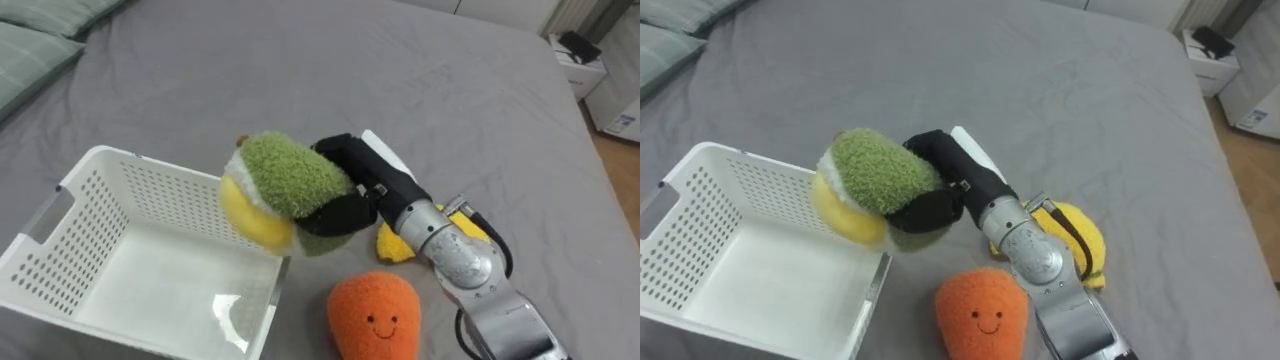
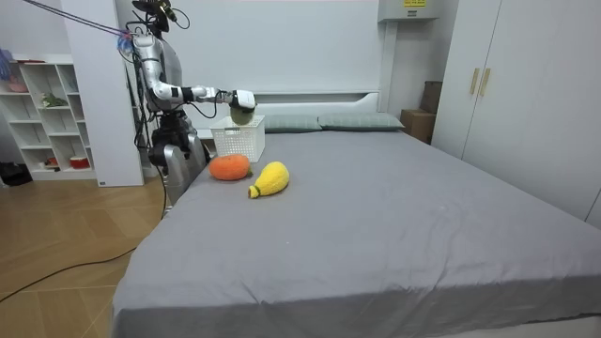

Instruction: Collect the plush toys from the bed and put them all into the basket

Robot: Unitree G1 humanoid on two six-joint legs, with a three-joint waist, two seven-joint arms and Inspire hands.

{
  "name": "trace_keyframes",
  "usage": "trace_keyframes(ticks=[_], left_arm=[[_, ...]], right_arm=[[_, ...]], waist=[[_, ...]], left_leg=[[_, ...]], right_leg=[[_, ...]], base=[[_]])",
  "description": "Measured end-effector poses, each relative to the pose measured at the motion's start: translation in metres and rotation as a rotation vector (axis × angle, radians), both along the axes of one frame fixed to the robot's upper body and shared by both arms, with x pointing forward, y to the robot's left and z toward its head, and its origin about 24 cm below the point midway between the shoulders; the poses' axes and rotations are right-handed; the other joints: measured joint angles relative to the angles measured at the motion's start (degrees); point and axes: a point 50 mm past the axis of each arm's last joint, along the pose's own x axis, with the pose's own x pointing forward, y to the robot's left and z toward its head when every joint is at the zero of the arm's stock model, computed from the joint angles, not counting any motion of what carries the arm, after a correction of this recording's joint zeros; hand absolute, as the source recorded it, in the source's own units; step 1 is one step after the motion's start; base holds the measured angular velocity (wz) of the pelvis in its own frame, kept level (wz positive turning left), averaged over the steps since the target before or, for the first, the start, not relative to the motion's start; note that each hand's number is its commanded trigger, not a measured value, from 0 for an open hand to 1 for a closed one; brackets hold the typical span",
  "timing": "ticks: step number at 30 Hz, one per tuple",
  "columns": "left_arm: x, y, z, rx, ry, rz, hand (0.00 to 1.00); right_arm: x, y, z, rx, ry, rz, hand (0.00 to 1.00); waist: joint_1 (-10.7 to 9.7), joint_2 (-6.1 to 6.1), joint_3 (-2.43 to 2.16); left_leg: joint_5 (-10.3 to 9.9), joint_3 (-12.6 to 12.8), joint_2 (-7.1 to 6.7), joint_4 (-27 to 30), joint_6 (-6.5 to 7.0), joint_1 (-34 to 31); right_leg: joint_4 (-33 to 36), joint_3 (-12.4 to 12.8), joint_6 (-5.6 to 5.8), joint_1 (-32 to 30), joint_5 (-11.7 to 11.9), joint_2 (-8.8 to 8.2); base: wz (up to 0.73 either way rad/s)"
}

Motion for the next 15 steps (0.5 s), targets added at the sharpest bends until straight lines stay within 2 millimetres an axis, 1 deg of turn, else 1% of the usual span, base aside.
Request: trace_keyframes(ticks=[2,5,6,7,9,10,11,12,15], left_arm=[[0.003,-0.001,0.000,-0.004,-0.008,-0.007,0.00],[0.009,-0.003,0.001,-0.012,-0.027,-0.019,0.00],[0.012,-0.005,0.002,-0.013,-0.035,-0.028,0.00],[0.013,-0.005,0.002,-0.013,-0.037,-0.030,0.00],[0.015,-0.005,0.003,-0.011,-0.045,-0.034,0.00],[0.016,-0.004,0.003,-0.011,-0.048,-0.036,0.00],[0.019,-0.005,0.003,-0.010,-0.055,-0.041,0.00],[0.022,-0.005,0.004,-0.009,-0.061,-0.044,0.00],[0.025,-0.005,0.004,-0.008,-0.068,-0.047,0.00]], right_arm=[[0.000,0.001,0.000,0.001,0.000,0.002,1.00],[0.001,0.009,-0.002,-0.014,0.006,0.034,1.00],[0.000,0.010,-0.004,-0.017,0.014,0.040,1.00],[0.000,0.012,-0.006,-0.020,0.019,0.046,1.00],[0.000,0.016,-0.009,-0.032,0.033,0.061,1.00],[0.000,0.017,-0.009,-0.034,0.032,0.062,1.00],[0.001,0.018,-0.007,-0.037,0.026,0.067,1.00],[0.002,0.019,-0.006,-0.037,0.022,0.071,1.00],[0.000,0.022,-0.007,-0.040,0.024,0.088,1.00]], waist=[[0.7,0.02,0.04],[1.8,-0.05,0.18],[2.1,-0.09,0.28],[2.1,-0.10,0.28],[2.6,-0.63,0.34],[3.0,-0.70,0.41],[3.3,-1.11,0.38],[3.5,-1.26,0.57],[3.7,-1.55,0.64]], left_leg=[[0.0,-0.3,-0.31,0.0,0.05,-0.2],[0.1,-0.3,-0.55,0.1,0.11,-0.6],[0.1,-0.6,-0.59,0.1,0.16,-0.8],[0.2,-0.8,-0.61,0.1,0.20,-0.9],[0.2,-1.2,-0.68,0.2,0.24,-1.1],[0.2,-1.2,-0.69,0.3,0.24,-1.2],[0.2,-1.2,-0.71,0.6,0.24,-1.7],[0.3,-1.4,-0.72,0.7,0.27,-1.9],[0.4,-2.1,-0.77,0.8,0.37,-2.1]], right_leg=[[-0.2,-0.3,0.02,-0.1,0.0,-0.08],[-0.9,-0.5,0.02,-0.2,0.0,-0.25],[-0.9,-1.0,0.03,-0.2,0.0,-0.35],[-0.9,-1.4,0.04,-0.2,0.0,-0.40],[-0.9,-1.7,0.05,-0.2,0.0,-0.50],[-0.9,-1.7,0.04,-0.4,0.0,-0.51],[-0.9,-1.7,0.05,-0.9,0.0,-0.57],[-0.9,-2.0,0.04,-0.9,0.0,-0.65],[-0.9,-2.8,0.05,-0.8,0.0,-0.79]], base=[[0.07],[0.03],[0.09],[0.16],[0.10],[0.00],[0.00],[0.07],[0.12]])
